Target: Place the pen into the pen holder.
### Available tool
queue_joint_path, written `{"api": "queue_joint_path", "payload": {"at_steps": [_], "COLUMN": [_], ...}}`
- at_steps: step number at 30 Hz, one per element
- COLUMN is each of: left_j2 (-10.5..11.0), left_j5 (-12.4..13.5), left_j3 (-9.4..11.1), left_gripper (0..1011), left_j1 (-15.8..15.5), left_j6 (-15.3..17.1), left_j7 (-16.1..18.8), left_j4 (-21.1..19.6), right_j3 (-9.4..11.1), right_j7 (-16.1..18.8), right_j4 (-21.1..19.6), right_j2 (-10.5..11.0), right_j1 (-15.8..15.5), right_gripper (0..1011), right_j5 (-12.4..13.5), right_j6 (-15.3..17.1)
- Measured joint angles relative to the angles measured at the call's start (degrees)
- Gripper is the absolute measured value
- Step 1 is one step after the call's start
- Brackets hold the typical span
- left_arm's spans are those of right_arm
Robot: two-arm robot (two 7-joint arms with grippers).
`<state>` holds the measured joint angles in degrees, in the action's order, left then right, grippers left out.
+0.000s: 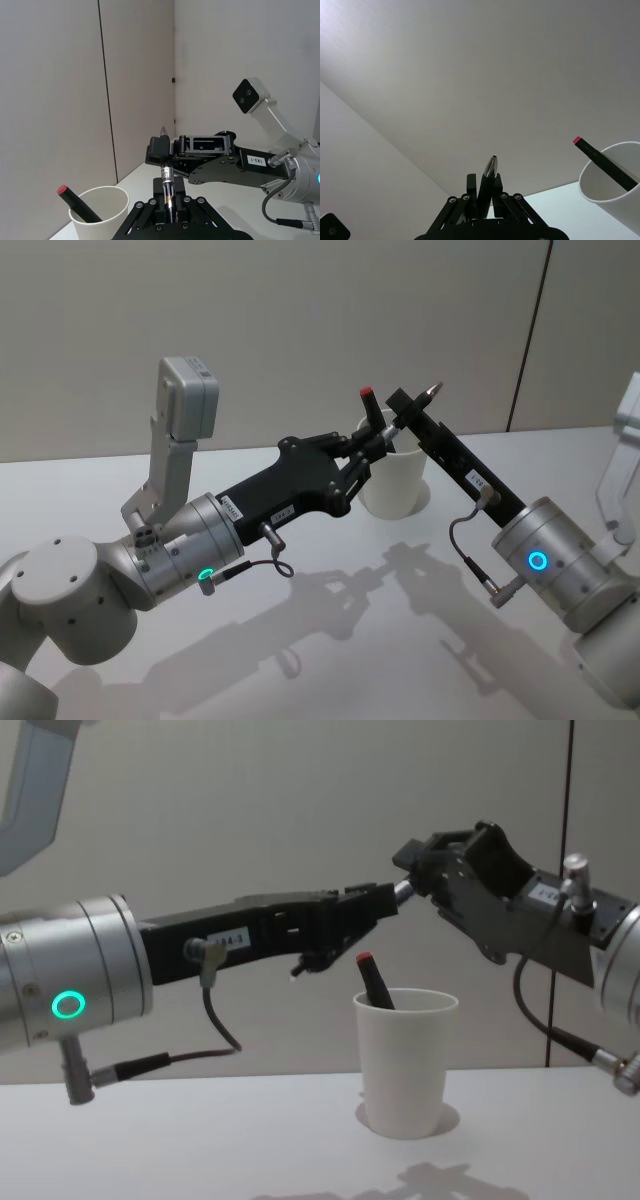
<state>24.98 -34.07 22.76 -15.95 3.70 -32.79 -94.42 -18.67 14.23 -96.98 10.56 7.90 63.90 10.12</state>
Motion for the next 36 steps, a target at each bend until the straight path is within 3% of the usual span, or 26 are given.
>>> {"api": "queue_joint_path", "payload": {"at_steps": [17,36], "left_j2": [0.0,0.0], "left_j5": [0.0,0.0], "left_j3": [-0.1,0.0], "left_gripper": [150,745], "left_j1": [0.0,0.0], "left_j6": [-0.1,0.0], "left_j7": [0.0,0.0], "left_j4": [0.0,0.0], "right_j3": [0.1,0.0], "right_j7": [-0.3,-0.2], "right_j4": [0.1,0.1], "right_j2": [0.1,0.0], "right_j1": [0.0,0.0], "right_gripper": [147,147], "right_j5": [0.0,0.0], "right_j6": [-0.1,-0.1]}}
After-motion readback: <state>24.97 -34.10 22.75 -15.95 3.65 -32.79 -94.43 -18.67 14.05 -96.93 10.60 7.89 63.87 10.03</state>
